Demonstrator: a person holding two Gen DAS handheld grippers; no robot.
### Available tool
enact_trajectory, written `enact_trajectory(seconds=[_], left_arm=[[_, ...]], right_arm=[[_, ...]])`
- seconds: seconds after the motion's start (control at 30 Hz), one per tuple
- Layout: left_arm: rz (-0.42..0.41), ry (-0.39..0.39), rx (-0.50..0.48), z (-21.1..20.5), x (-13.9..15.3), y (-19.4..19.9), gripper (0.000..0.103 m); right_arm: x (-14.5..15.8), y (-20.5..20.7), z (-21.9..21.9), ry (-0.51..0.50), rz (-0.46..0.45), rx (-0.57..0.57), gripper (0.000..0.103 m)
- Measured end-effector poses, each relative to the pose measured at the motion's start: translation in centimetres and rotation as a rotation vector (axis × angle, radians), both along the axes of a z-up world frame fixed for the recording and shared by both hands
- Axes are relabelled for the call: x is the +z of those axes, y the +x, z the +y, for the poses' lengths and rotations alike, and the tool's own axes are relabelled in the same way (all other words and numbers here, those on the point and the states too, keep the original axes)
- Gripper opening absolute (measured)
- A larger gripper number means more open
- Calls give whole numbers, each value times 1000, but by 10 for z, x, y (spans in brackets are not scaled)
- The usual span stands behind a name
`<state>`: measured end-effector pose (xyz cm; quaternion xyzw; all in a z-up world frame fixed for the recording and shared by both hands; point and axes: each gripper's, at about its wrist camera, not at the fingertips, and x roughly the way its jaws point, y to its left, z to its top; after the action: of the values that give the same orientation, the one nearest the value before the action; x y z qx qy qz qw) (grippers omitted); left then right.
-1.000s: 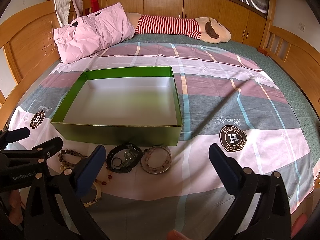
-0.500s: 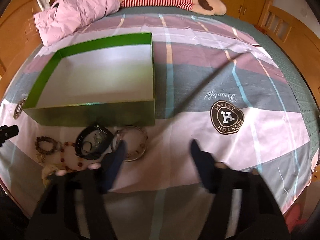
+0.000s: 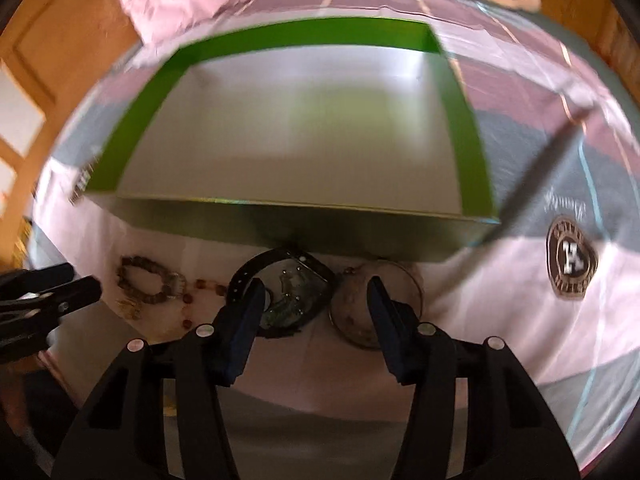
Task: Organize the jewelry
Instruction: 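Grasp the white watch with the left tool while the right tool grasps the black watch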
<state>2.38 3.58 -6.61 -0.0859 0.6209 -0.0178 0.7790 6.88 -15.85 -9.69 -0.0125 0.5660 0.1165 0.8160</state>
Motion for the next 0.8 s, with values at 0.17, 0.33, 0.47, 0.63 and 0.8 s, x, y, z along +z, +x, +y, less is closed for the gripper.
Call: enact_trajectory(seconds=[0.17, 0.33, 0.47, 0.63, 0.8], left_arm=[[9, -68, -126, -23, 0, -7, 66], [51, -64, -203, -43, -8, -11, 66], [80, -46, -227, -54, -19, -12, 66], [115, 1, -245, -67, -36, -12, 40], [131, 39, -235, -74, -51, -10, 21]], right_arm=[[-6, -3, -9, 88, 39, -18, 9], [11, -18, -32, 122, -9, -88, 4], [20, -26, -43, 91, -35, -99, 3], [15, -28, -48, 82, -7, -111, 5], [12, -31, -35, 109, -4, -73, 20]])
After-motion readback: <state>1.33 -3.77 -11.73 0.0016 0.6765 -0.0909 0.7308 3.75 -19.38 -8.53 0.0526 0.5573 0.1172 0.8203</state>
